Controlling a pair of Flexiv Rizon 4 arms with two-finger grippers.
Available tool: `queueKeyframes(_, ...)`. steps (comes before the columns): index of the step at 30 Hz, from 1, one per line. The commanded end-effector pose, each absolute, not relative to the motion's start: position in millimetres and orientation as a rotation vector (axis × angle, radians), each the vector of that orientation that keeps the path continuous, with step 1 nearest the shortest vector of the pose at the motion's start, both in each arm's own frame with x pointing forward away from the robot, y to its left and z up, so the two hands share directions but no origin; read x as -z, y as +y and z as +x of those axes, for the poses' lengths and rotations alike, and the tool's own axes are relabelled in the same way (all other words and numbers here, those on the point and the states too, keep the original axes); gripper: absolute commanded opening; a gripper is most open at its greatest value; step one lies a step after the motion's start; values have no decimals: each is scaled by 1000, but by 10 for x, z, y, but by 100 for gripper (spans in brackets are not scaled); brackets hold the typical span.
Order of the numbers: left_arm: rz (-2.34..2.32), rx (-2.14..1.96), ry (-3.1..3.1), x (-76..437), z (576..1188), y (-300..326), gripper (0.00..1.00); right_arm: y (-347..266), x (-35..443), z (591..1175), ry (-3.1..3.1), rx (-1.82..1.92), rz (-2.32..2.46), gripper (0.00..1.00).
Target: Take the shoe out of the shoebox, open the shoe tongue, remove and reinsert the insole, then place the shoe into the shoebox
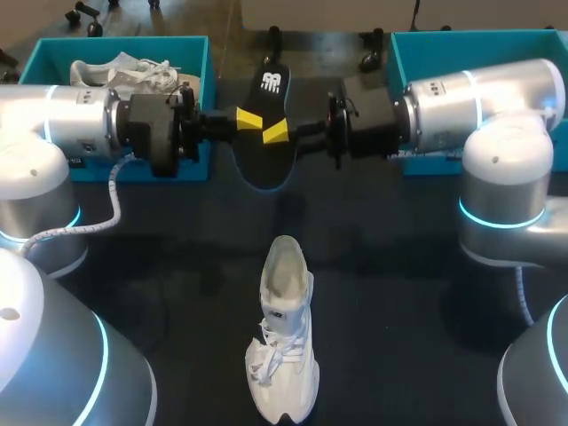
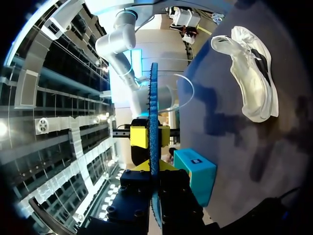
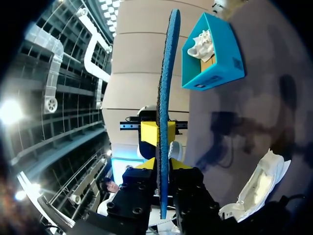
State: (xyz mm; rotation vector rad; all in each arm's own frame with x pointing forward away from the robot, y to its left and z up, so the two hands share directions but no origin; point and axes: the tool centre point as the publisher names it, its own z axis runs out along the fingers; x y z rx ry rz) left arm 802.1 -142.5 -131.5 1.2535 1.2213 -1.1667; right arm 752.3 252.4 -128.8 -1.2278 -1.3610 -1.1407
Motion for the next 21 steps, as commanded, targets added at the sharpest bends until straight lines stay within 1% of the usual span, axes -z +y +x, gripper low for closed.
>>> queueKeyframes(1, 1252, 1164, 1220, 1325, 8017, -1444, 0, 2549, 1304, 7506, -1355, 1150, -1231, 18)
queueKeyframes(9, 1247, 1162, 1217, 1331, 8021, -1432, 0, 2548, 1300, 7511, -1348, 1162, -1236, 17)
queueKeyframes(14, 1244, 1162, 1215, 1331, 8021, -1428, 0, 2550, 1298, 7521, -1343, 1168, -1237, 11)
queueKeyframes(19, 1246, 1168, 1210, 1333, 8013, -1430, 0, 2558, 1296, 7530, -1341, 1167, -1235, 11)
queueKeyframes(21, 1247, 1169, 1210, 1336, 8010, -1436, 0, 2561, 1300, 7535, -1340, 1166, -1234, 8)
